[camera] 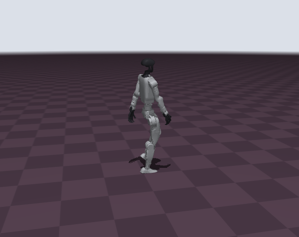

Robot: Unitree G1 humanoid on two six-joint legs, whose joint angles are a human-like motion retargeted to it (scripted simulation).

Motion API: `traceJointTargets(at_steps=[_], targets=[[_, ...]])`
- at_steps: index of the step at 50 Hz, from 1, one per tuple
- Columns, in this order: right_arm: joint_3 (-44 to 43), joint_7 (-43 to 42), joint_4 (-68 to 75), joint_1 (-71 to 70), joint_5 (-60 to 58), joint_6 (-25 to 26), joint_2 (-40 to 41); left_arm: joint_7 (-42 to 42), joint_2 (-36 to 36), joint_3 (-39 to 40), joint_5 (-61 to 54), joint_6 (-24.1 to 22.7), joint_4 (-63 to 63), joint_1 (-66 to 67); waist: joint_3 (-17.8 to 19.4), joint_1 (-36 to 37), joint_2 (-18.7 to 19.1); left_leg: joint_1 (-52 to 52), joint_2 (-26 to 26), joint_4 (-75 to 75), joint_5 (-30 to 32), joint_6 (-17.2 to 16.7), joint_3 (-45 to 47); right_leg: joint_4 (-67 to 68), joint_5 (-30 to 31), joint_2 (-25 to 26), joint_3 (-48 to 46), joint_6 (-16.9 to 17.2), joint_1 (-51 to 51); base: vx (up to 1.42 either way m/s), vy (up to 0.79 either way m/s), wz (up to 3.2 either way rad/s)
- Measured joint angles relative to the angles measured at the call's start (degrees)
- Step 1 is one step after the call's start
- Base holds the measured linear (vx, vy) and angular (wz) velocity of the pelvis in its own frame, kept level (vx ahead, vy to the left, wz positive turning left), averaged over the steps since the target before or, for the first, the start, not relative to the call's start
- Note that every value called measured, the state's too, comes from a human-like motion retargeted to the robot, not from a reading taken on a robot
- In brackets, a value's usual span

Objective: In place motions

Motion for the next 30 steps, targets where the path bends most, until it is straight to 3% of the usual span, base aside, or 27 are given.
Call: traceJointTargets(at_steps=[2, 3, 4, 6, 8, 10, 12, 14, 18, 20, 23, 27, 30], targets=[[-0.6, 0.5, -0.2, -9.7, 8.0, 1.0, 3.8, -0.5, -1.2, -1.0, 1.1, 0.1, 1.6, 3.5, 3.8, 2.6, -0.6, -9.3, 0.8, 12.7, -1.9, 0.0, -1.8, 0.1, 1.4, -0.9, 1.6, 0.1, 1.0, -0.16, -0.29, -1.32], [-2.6, 0.2, -0.9, -14.5, 10.2, 2.5, 6.0, -1.3, -1.4, -1.7, 2.0, 0.4, 3.0, 4.3, 5.6, 4.6, -0.2, -11.8, 7.2, 19.5, -3.8, 0.0, 0.6, 0.3, 1.7, 0.0, 2.3, -0.7, 1.5, -0.29, -0.17, -1.41], [-4.9, 0.2, -3.1, -18.9, 12.1, 3.5, 8.0, -2.2, -1.7, -2.7, 3.8, 1.4, 4.6, 5.0, 7.2, 7.1, -0.7, -15.8, 9.7, 24.0, -4.0, 0.0, 2.2, 1.0, 2.0, -0.9, 3.2, -0.8, 1.0, -0.41, -0.07, -1.36], [-7.7, 2.7, -9.7, -27.7, 14.4, 3.0, 10.2, -4.9, -2.2, -4.1, 10.4, 4.7, 7.1, 6.4, 10.4, 12.3, -3.4, -26.1, 9.2, 29.6, -2.9, -1.0, 4.4, 3.7, 2.2, -4.7, 5.6, -0.8, -1.5, -0.44, 0.06, -0.93], [-6.4, 6.9, -16.5, -34.8, 13.0, 0.9, 8.9, -9.5, -1.7, -5.3, 17.5, 6.0, 7.8, 8.6, 13.5, 17.1, -6.6, -35.4, 7.6, 33.0, -2.2, -5.1, 5.1, 6.8, 1.5, -8.0, 7.8, -1.4, -3.4, -0.14, -0.09, -0.7], [-3.9, 7.1, -21.9, -40.0, 7.0, -0.8, 5.2, -13.1, -0.1, -7.8, 21.4, 5.3, 7.8, 10.8, 16.3, 22.0, -8.5, -42.9, 4.5, 33.4, -1.8, -11.5, 4.0, 9.3, 0.4, -11.0, 8.1, -1.5, -4.4, 0.0, -0.12, -0.68], [-3.0, 1.6, -25.3, -43.2, 0.6, -2.3, 0.7, -11.9, 1.1, -8.5, 23.6, 5.4, 8.1, 12.1, 18.7, 26.5, -9.3, -47.0, -0.1, 31.2, -2.2, -17.6, 2.8, 12.0, -0.7, -13.8, 8.9, -1.2, -5.5, -0.01, 0.01, -0.5], [-2.5, -6.0, -26.7, -44.5, -1.9, -4.7, -0.9, -9.8, 1.6, -7.2, 23.7, 6.1, 8.6, 13.2, 19.3, 28.8, -10.3, -47.5, -1.9, 29.6, -2.9, -19.5, 3.7, 13.2, -1.3, -15.6, 9.0, -1.3, -6.3, 0.08, 0.02, -0.09], [-2.8, -13.3, -26.6, -45.1, 3.3, -9.6, 0.5, -9.7, 1.3, -2.2, 17.6, 6.4, 9.2, 12.6, 17.9, 27.5, -10.5, -41.1, -2.0, 28.7, -1.8, -17.2, 4.1, 12.2, -1.4, -14.9, 8.3, -1.2, -6.3, 0.01, -0.04, 0.5], [-3.3, -11.8, -25.8, -43.1, 5.3, -9.7, 3.0, -10.0, 0.3, -0.5, 15.3, 6.3, 8.4, 12.8, 14.9, 25.4, -10.7, -35.5, -1.2, 27.0, -2.0, -14.3, 4.9, 9.6, -0.7, -14.8, 7.1, -0.8, -6.3, 0.01, 0.02, 1.0], [-4.7, -2.7, -24.3, -38.5, 10.0, -8.8, 5.9, -10.6, 0.3, 2.3, 10.6, 6.8, 7.7, 10.5, 9.0, 20.1, -8.6, -25.3, 0.4, 22.8, -5.0, -8.7, 3.7, 7.0, -0.5, -11.4, 3.9, -0.4, -5.5, 0.13, 0.08, 1.1], [-4.2, 1.7, -20.5, -30.4, 11.2, -8.1, 8.4, -11.3, 0.1, 4.1, 6.4, 6.4, 3.4, 6.4, 4.1, 11.3, -6.1, -8.9, -5.3, 6.2, -7.0, -3.1, 2.1, 4.4, -1.4, -8.9, -1.2, 0.5, -2.6, 0.11, 0.08, 1.17], [-2.3, 0.7, -17.6, -24.2, 10.0, -9.1, 8.9, -11.1, -0.4, 4.7, 4.1, 5.1, -0.4, 3.0, 0.8, 7.0, -5.1, 3.1, -13.6, -14.6, -5.0, -2.6, -1.5, 3.1, -2.1, -8.5, -3.2, 1.2, -1.9, 0.14, 0.16, 0.77]])
